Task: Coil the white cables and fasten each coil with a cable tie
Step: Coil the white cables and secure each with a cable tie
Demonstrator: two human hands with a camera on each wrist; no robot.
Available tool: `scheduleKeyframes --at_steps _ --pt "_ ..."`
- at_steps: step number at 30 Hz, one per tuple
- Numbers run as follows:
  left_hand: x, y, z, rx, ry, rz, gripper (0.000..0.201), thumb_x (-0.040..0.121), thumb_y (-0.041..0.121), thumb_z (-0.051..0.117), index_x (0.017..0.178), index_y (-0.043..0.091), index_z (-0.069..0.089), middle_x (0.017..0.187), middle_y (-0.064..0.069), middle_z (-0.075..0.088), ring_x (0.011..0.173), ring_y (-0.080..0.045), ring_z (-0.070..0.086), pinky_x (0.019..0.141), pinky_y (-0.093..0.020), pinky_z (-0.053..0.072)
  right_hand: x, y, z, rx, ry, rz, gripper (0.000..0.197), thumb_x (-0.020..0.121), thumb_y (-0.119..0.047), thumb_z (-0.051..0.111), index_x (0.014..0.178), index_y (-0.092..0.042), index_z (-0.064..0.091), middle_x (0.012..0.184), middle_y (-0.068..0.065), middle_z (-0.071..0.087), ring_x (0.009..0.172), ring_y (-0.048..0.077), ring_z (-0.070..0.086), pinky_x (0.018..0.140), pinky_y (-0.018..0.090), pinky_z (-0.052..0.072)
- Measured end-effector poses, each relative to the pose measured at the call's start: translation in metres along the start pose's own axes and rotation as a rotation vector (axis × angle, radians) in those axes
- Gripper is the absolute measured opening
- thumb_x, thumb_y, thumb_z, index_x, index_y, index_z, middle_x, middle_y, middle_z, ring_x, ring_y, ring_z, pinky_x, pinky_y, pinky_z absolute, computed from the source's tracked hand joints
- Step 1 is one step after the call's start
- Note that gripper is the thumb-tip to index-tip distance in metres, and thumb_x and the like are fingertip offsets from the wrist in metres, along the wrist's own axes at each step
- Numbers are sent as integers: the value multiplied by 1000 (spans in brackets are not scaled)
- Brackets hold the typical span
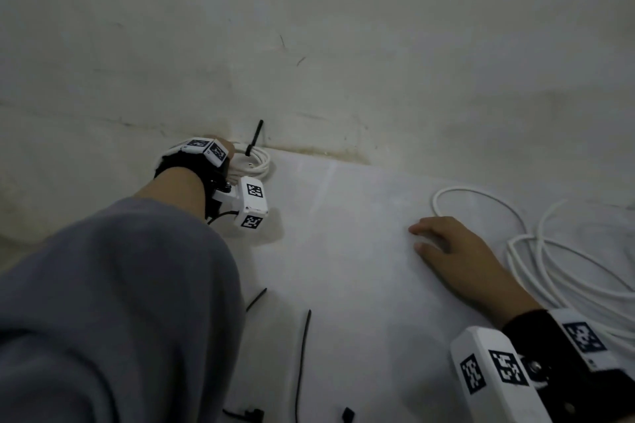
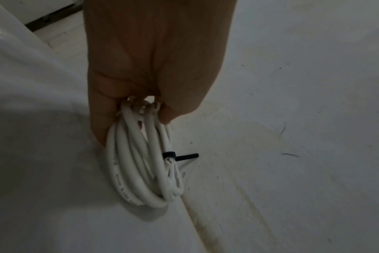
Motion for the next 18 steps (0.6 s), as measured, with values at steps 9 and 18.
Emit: scheduleKeyframes --at_steps 9,18 --pt "27 2 5 237 105 102 134 28 63 88 138 7 35 136 -20 47 120 -38 49 101 -48 41 0 -2 0 -5 3 -3 21 89 -12 61 109 -16 65 109 -5 53 104 8 47 86 13 26" --pt "48 -11 -9 521 149 110 104 25 81 62 106 17 54 104 -12 61 91 -34 62 84 -49 52 1 -1 -1 7 14 0 20 89 -12 61 107 -15 67 110 -4 55 105 9 48 86 12 27"
Point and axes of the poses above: each hand's wrist, its own x-axis towards the middle knuckle, its own z-axis out of the palm, y = z × x, the point moved 9 cm from there along x, towards the middle knuckle
